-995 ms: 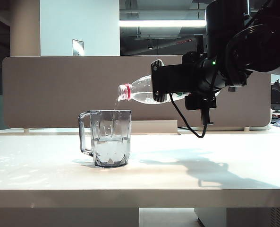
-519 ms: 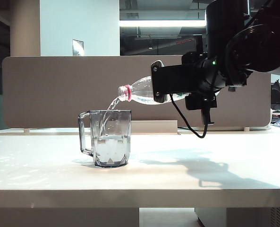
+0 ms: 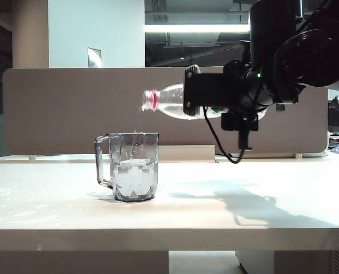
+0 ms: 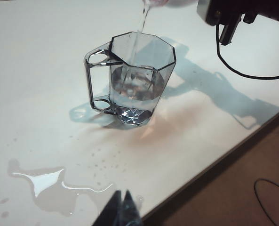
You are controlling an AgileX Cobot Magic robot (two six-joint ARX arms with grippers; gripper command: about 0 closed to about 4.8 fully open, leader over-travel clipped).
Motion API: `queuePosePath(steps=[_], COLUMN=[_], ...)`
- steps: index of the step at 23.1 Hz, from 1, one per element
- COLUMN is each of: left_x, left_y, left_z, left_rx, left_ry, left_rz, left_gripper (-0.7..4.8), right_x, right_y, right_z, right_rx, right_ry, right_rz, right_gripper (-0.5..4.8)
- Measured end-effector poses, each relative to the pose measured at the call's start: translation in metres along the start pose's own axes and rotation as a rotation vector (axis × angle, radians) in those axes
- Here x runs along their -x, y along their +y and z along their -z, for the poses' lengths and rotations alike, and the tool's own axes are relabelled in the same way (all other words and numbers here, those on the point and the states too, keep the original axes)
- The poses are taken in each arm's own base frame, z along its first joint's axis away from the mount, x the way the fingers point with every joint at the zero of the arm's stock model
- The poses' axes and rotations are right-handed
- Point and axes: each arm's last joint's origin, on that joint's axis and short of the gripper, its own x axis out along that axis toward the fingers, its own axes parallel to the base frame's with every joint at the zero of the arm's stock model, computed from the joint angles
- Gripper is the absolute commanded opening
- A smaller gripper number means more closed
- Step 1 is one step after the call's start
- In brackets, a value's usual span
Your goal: Pick up the mineral water bottle on the table and pour water into the mug until it's half full.
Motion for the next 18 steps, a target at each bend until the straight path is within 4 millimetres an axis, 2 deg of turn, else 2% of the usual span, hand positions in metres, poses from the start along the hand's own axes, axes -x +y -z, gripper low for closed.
queuePosePath(steps=[7,13,16,18], left_x=[0.0,0.0,0.0,0.0], left_y=[0.0,0.0,0.0,0.0], left_z=[0.0,0.0,0.0,0.0], left_rx=[0.0,0.0,0.001,0.0], left_ry=[0.0,0.0,0.0,0.0], left_rz=[0.0,0.0,0.0,0.0], left_gripper=[-0.05,-0.05,-0.05,-0.05], right_x=[0.007,0.009,0.011,0.018], right_y=[-0.001,-0.001,0.003,0.014], right_z=[-0.013,-0.014,-0.012,-0.009], right_rx=[-0.366,-1.01,-1.158,-1.315], right_ry=[-0.002,0.098,0.105,0.129], right_rz=[0.006,0.076,0.079,0.047], right_gripper=[2.29,2.28,2.28,2.28])
